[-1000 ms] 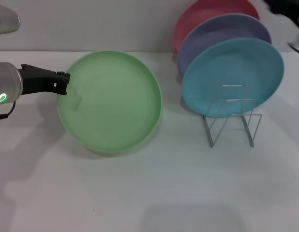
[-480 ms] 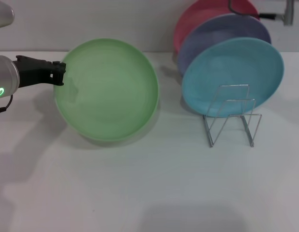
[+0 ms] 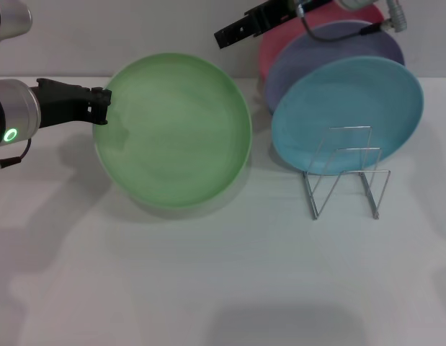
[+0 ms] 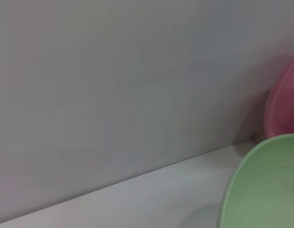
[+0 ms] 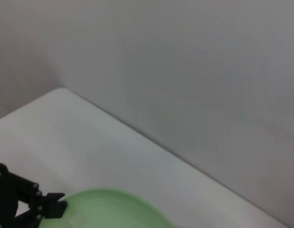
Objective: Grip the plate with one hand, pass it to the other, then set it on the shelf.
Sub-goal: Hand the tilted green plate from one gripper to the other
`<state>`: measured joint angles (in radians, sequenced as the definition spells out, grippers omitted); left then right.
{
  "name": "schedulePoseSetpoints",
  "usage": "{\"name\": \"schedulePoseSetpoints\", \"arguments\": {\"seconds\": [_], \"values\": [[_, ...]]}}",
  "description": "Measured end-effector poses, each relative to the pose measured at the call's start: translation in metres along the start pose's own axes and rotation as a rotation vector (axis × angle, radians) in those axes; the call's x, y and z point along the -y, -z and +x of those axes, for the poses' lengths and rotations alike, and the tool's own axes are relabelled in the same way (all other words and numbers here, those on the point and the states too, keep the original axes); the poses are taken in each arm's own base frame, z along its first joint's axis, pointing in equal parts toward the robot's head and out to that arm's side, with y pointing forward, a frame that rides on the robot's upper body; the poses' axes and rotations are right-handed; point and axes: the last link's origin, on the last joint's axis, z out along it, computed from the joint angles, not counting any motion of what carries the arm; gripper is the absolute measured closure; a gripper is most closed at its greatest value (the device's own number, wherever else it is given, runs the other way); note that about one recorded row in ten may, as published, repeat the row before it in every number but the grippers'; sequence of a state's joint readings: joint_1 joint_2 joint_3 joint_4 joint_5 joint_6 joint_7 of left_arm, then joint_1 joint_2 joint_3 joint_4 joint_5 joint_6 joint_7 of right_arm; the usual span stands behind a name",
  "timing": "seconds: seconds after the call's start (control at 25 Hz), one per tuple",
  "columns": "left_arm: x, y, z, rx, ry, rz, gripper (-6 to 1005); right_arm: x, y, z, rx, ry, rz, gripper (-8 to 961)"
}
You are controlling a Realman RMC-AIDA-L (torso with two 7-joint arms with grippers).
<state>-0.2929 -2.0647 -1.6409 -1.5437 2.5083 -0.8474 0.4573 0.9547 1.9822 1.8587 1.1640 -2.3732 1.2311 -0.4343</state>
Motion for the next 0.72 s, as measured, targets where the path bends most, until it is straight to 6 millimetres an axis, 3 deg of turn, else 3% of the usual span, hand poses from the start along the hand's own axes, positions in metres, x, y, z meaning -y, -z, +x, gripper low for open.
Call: {"name": "schedulePoseSetpoints", "arguments": {"seconds": [0.72], "values": [[-0.010, 0.001, 0.004, -0.015, -0.009, -0.029, 918, -0.008, -0.029, 0.019, -0.093, 0.057, 0.010, 150]]}}
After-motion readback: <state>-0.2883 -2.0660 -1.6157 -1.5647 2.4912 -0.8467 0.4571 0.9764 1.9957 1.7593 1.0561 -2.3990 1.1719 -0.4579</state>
